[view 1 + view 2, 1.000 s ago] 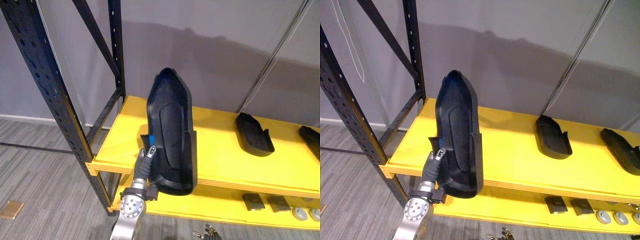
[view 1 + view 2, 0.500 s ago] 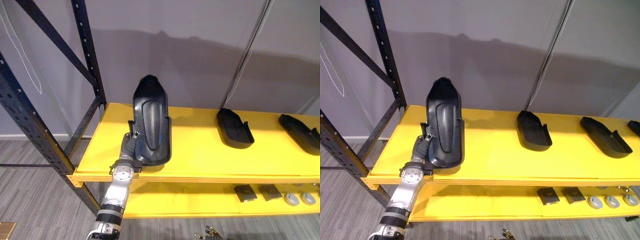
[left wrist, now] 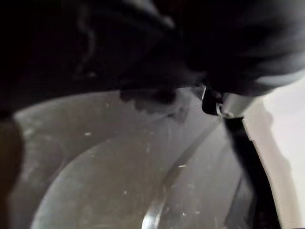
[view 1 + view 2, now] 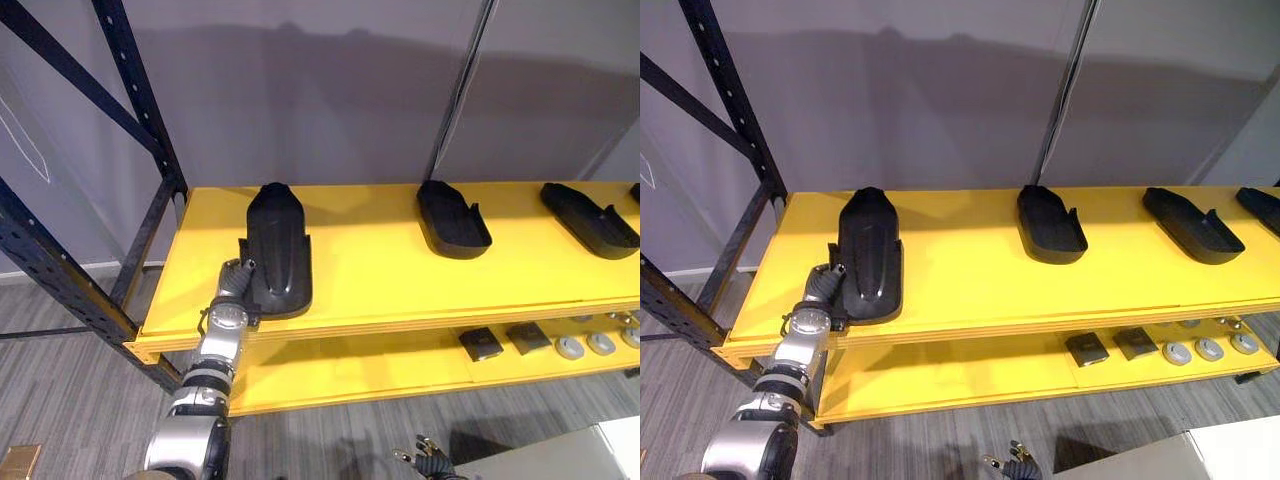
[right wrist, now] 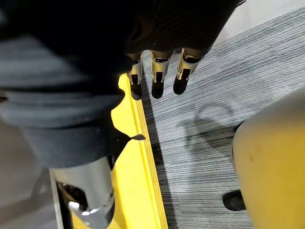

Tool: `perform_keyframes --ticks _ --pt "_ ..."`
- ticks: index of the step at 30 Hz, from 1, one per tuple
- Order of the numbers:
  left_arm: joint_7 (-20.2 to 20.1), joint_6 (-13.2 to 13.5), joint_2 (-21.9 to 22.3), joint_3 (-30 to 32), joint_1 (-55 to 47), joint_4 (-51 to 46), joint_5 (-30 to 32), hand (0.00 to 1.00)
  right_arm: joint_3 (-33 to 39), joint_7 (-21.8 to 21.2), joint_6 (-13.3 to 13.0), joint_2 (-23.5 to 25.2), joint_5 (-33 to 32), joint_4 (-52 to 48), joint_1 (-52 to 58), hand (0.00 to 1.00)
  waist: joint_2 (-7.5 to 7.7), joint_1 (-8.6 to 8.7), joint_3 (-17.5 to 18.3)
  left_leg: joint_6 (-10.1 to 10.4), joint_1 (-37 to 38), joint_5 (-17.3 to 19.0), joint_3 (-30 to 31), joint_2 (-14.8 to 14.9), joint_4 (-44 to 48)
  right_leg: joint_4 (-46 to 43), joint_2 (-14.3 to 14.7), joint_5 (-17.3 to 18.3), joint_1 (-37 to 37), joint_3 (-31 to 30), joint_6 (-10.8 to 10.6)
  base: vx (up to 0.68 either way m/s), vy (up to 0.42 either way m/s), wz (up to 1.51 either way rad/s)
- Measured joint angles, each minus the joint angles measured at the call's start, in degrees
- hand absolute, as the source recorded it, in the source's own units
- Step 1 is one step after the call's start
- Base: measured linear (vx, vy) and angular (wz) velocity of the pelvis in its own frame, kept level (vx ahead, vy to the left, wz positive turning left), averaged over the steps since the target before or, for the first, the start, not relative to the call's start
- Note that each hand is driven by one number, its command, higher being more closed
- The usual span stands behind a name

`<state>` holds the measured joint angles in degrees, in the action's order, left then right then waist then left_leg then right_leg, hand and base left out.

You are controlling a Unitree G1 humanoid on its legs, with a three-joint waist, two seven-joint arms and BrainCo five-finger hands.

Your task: Walk over and take plastic housings, then place them on the shelf

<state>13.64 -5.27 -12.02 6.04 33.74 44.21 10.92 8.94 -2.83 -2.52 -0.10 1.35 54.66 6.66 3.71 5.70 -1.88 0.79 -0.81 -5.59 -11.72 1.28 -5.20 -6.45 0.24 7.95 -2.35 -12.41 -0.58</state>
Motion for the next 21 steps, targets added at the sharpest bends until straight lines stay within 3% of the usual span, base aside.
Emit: perform_keyframes --ticks 15,18,21 --pt "1.22 1.06 0.32 0.16 4.86 1.92 -2.94 0.00 0.09 0.01 -0.12 0.04 0.00 2.44 -1.75 0.00 0.90 1.08 -0.31 -0.47 -0.02 -0.07 2.83 -0.84 0.20 1.03 -0.73 -0.30 -0.50 -0.46 0.38 0.02 0.015 -0.01" --pt "2.26 1.09 2.64 -1.06 4.41 -3.29 -4.10 0.00 0.11 0.00 -0.12 0.06 0.00 2.42 -1.96 0.00 1.32 1.04 -1.08 -0.46 0.00 -0.09 4.07 -0.88 0.17 0.84 -0.76 -0.30 -0.82 0.62 0.38 -0.05 0.025 0.15" --pt "4.28 1.71 5.12 -2.20 -0.12 -15.57 -5.19 0.00 0.10 0.00 -0.12 0.01 0.00 2.29 -1.94 0.00 1.31 0.45 -1.50 -0.55 0.09 -0.16 4.09 -0.78 -0.03 0.75 -0.90 -0.32 -0.87 0.48 0.34 -0.07 0.028 0.01"
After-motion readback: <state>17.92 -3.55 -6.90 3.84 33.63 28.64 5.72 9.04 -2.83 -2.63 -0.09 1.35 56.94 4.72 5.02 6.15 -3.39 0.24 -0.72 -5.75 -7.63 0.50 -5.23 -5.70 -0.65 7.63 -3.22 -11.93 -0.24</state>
